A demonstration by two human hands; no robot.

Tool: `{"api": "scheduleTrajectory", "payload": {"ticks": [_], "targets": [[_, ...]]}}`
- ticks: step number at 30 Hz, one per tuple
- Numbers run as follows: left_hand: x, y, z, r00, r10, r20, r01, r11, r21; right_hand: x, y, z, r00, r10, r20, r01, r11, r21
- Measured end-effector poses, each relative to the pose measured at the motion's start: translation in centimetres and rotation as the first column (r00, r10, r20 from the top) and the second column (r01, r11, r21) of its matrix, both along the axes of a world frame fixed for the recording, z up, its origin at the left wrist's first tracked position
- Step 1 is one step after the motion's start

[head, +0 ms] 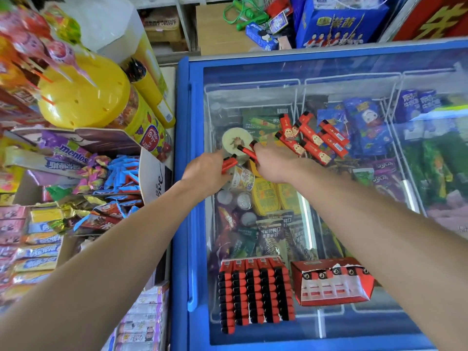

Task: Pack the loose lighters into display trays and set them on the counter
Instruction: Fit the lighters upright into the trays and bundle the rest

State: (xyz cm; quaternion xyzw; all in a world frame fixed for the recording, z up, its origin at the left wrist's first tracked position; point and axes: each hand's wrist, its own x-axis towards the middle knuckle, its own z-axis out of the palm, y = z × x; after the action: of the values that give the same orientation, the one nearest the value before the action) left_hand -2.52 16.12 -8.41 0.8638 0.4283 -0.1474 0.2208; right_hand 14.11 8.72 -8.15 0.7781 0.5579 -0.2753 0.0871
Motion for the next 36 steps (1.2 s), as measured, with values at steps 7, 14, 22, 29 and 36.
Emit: {"api": "scheduleTrajectory", "payload": {"ticks": [7,14,22,29,36], "targets": [[-2.2,-3.5,2.2,0.709,0.664,0.235,-0.387,0.646,-0.658,-1.3,-4.1,1.9,0.841,-0.303,-0.448,0.38,0.921,0.09],[-4.2,-9.4,6.7,0.534,0.81,0.243,-0.243,0.422,-0.873,-5.2,-9.7,7.2,0.188,-0.352,-0.917,0.592,0.785,-0.181],[-6.8,-14.7,10.1,0.592,0.735,0.329,-0.209,0.535,-0.819,-7.6,-15.7,9.4,0.059,-0.303,-0.951,0.629,0.751,-0.201],[-9.1,-18.6,11.3,0.54,0.778,0.321,-0.216,0.497,-0.841,-8.5,-20.0,10.9,0.142,-0.301,-0.943,0.658,0.74,-0.137],[-11.3,-21.3,11.2,0.511,0.803,0.308,-0.133,0.428,-0.894,-9.5,-23.5,11.6,0.292,-0.339,-0.894,0.692,0.721,-0.047]]}}
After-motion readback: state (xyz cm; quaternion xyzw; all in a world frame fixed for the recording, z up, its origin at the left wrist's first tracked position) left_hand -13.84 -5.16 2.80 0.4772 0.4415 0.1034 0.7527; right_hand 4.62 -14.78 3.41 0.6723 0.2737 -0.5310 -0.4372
